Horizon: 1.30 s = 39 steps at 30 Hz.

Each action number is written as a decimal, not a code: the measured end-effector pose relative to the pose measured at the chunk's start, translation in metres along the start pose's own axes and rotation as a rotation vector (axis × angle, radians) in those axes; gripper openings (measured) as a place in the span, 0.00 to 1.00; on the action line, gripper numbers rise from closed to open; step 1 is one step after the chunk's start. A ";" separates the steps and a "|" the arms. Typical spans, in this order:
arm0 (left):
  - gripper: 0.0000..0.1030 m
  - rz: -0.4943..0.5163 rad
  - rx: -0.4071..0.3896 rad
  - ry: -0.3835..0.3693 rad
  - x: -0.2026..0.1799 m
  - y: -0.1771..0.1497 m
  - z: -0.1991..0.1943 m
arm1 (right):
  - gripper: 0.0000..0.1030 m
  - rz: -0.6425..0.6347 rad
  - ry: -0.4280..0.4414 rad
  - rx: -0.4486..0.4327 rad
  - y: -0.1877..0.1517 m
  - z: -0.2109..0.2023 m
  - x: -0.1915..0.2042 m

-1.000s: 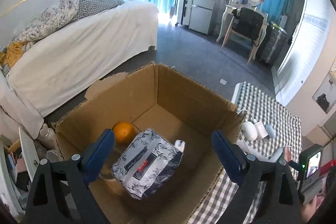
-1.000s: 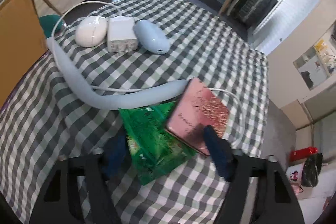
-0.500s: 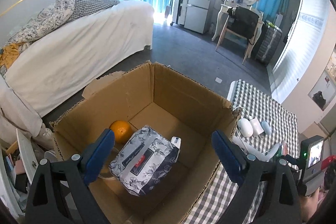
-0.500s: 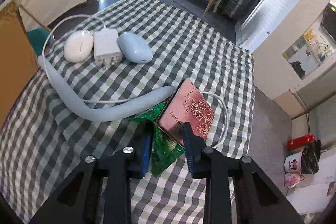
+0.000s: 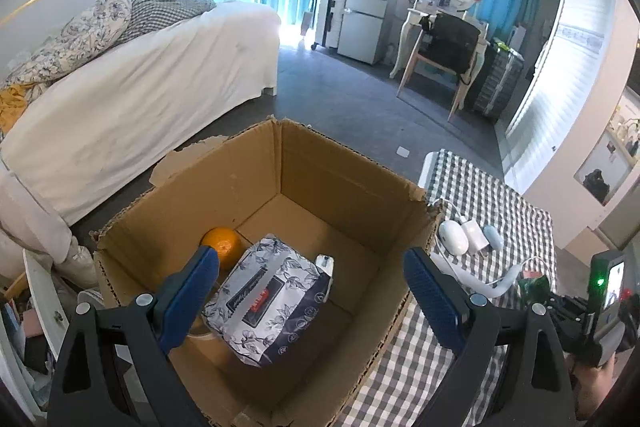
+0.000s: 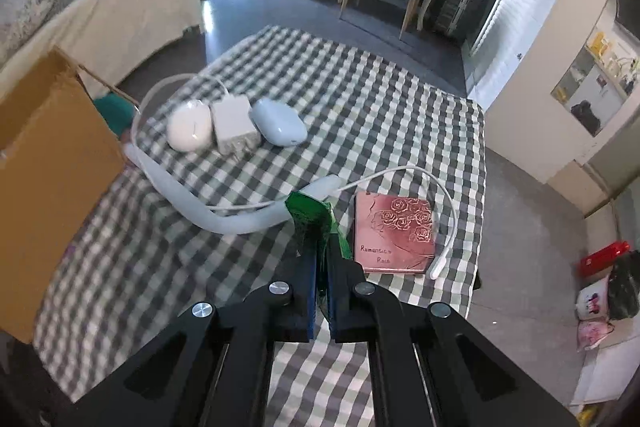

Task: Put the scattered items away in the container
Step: 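Grasp the green snack packet on the mattress with the right gripper, then carry the green packet into the box and open the right gripper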

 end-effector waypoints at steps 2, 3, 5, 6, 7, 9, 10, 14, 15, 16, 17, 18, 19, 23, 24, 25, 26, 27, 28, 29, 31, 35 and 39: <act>0.93 -0.003 -0.003 -0.006 0.000 0.001 -0.002 | 0.03 0.008 0.012 -0.019 0.004 -0.011 -0.001; 0.93 -0.003 -0.005 -0.009 0.000 0.001 -0.003 | 0.03 0.011 0.019 -0.027 0.007 -0.015 -0.001; 0.93 0.000 -0.005 -0.015 -0.002 0.001 -0.004 | 0.03 0.020 0.029 -0.037 0.009 -0.022 -0.003; 0.93 0.004 -0.004 -0.019 -0.003 0.001 -0.004 | 0.03 0.030 0.042 -0.041 0.011 -0.026 -0.003; 0.93 0.008 -0.002 -0.021 -0.004 0.000 -0.003 | 0.03 0.036 0.052 -0.045 0.009 -0.031 -0.002; 0.93 0.016 0.004 -0.025 -0.005 -0.001 -0.003 | 0.03 0.041 0.066 -0.056 0.011 -0.039 -0.001; 0.93 0.017 0.006 -0.028 -0.005 -0.001 -0.004 | 0.03 0.038 0.063 -0.060 0.013 -0.043 0.000; 0.93 0.028 0.001 -0.032 -0.002 0.002 -0.010 | 0.03 0.034 0.104 -0.114 0.027 -0.071 0.008; 0.93 0.032 -0.003 -0.030 0.000 0.004 -0.012 | 0.03 0.028 0.106 -0.136 0.033 -0.082 0.013; 0.93 0.035 -0.009 -0.026 0.002 0.005 -0.016 | 0.03 0.022 0.113 -0.153 0.036 -0.090 0.018; 0.93 0.037 -0.015 -0.023 0.005 0.007 -0.019 | 0.03 0.011 0.132 -0.171 0.042 -0.102 0.027; 0.93 0.038 -0.021 -0.019 0.009 0.009 -0.022 | 0.03 -0.007 0.155 -0.190 0.049 -0.115 0.039; 0.93 0.039 -0.026 -0.014 0.012 0.010 -0.025 | 0.03 -0.026 0.171 -0.210 0.055 -0.126 0.051; 0.93 0.036 -0.041 0.000 0.031 0.013 -0.040 | 0.03 -0.104 0.259 -0.267 0.077 -0.166 0.108; 0.93 0.034 -0.044 0.002 0.036 0.014 -0.043 | 0.03 -0.130 0.277 -0.276 0.082 -0.173 0.125; 0.93 0.033 -0.049 0.004 0.041 0.015 -0.047 | 0.03 -0.156 0.285 -0.282 0.084 -0.177 0.140; 0.93 0.032 -0.054 0.006 0.044 0.017 -0.051 | 0.03 -0.188 0.294 -0.285 0.086 -0.179 0.159; 0.93 0.030 -0.061 0.010 0.049 0.018 -0.055 | 0.03 -0.212 0.312 -0.279 0.087 -0.180 0.176; 0.93 0.031 -0.068 0.017 0.053 0.020 -0.059 | 0.03 -0.233 0.333 -0.267 0.087 -0.178 0.194; 0.93 0.032 -0.074 0.022 0.056 0.020 -0.063 | 0.03 -0.254 0.350 -0.253 0.084 -0.175 0.211; 0.93 0.032 -0.082 0.037 0.066 0.022 -0.069 | 0.03 -0.295 0.365 -0.229 0.078 -0.168 0.241; 0.93 0.017 -0.093 0.060 0.085 0.022 -0.074 | 0.03 -0.356 0.376 -0.176 0.065 -0.151 0.288; 0.93 0.005 -0.092 0.068 0.095 0.023 -0.073 | 0.03 -0.388 0.365 -0.147 0.059 -0.140 0.306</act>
Point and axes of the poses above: each gripper's, at about its wrist camera, not at the fingertips, and z roughly the way its jaws point, x to its left, y to its top, the point moved 6 cm from there along z, roughly the way its jaws point, and after that the axes turned 15 degrees about -y, right-handed, at the moved point
